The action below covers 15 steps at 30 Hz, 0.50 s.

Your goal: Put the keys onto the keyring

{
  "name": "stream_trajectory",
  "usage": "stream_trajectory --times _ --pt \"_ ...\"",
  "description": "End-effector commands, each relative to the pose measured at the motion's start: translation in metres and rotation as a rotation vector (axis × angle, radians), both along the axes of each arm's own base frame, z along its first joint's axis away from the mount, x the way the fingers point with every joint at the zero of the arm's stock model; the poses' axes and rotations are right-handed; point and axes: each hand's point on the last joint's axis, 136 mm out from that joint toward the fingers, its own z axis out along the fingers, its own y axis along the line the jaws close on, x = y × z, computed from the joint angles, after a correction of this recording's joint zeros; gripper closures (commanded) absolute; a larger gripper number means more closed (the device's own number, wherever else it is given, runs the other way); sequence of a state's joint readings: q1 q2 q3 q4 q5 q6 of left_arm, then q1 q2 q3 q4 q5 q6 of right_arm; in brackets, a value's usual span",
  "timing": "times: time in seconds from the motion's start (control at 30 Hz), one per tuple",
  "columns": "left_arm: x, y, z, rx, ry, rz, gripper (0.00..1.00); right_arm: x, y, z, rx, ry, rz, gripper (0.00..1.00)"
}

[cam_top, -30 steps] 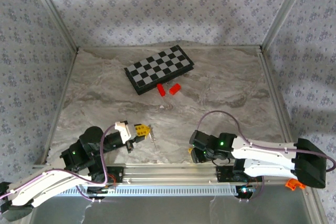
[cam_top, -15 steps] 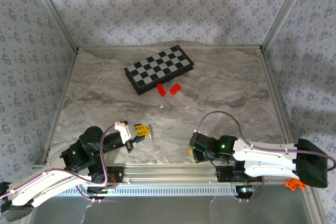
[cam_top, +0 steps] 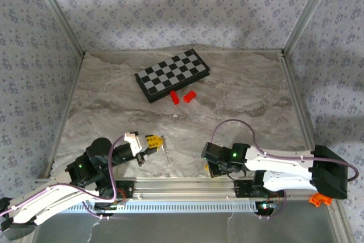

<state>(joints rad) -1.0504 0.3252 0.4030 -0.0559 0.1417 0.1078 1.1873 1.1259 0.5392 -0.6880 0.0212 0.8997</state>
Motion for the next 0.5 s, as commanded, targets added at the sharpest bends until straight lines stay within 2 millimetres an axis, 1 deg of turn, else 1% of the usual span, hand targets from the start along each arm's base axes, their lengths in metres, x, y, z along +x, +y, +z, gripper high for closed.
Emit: stream_trajectory --times 0.0,0.17,0.47 --pt "-0.0042 0.0005 0.0144 -0.054 -0.040 -0.017 1.00 -0.0152 -0.0190 0.0011 -0.113 0.105 0.023 1.00" --pt "-0.0030 -0.0001 0.0121 -0.046 -0.045 -0.012 1.00 -0.0213 -0.0206 -0.0006 -0.163 0.179 0.047 1.00" --pt "-0.0032 0.0002 0.0120 -0.045 -0.047 -0.013 1.00 -0.0148 -0.0131 0.0007 -0.168 0.185 0.070 1.00"
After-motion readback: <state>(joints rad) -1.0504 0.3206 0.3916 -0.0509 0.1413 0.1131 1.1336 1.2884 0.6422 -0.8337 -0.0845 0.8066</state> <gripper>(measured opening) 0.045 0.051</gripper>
